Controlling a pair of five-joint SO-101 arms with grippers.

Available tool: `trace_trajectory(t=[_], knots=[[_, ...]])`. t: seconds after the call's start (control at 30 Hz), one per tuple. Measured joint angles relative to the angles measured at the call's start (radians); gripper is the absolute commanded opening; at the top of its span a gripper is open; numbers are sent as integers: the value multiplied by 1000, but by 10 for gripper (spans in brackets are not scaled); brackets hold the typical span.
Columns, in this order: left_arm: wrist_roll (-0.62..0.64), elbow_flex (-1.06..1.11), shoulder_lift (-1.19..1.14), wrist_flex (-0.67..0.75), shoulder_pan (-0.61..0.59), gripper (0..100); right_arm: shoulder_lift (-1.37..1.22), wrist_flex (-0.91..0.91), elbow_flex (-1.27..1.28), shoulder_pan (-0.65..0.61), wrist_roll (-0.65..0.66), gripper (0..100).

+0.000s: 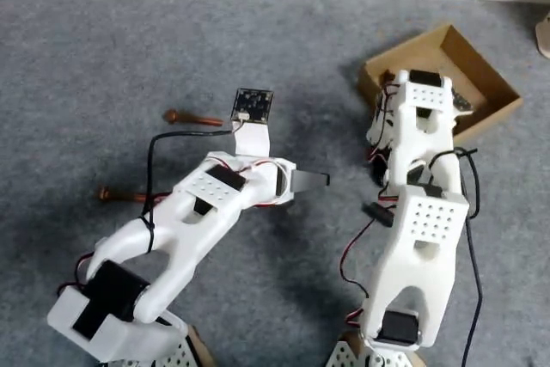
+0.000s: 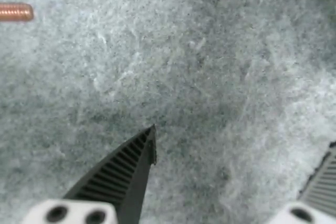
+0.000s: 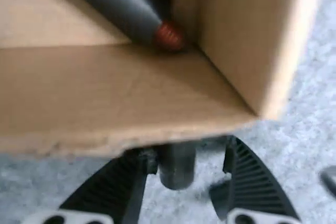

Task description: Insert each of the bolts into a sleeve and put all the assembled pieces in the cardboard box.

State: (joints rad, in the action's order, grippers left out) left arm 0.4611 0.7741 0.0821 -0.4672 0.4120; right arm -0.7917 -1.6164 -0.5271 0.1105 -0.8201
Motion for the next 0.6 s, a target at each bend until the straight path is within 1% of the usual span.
trace_trajectory(t=[0.17, 0.23, 0.3, 0.37, 0.43, 0.6], knots=[[0, 0, 0, 0, 0, 442, -18, 12, -18, 0, 0, 190], [0, 0, 0, 0, 0, 442, -25, 12, -40, -2, 0, 122], [0, 0, 0, 0, 0, 442, -32, -6, -68, -2, 0, 3], [0, 0, 0, 0, 0, 442, -40, -31, -103, 6, 0, 21], [0, 0, 0, 0, 0, 442, -49, -51, -132, 15, 0, 1], [0, 0, 0, 0, 0, 442, -51, -115, -178, 26, 3, 5]])
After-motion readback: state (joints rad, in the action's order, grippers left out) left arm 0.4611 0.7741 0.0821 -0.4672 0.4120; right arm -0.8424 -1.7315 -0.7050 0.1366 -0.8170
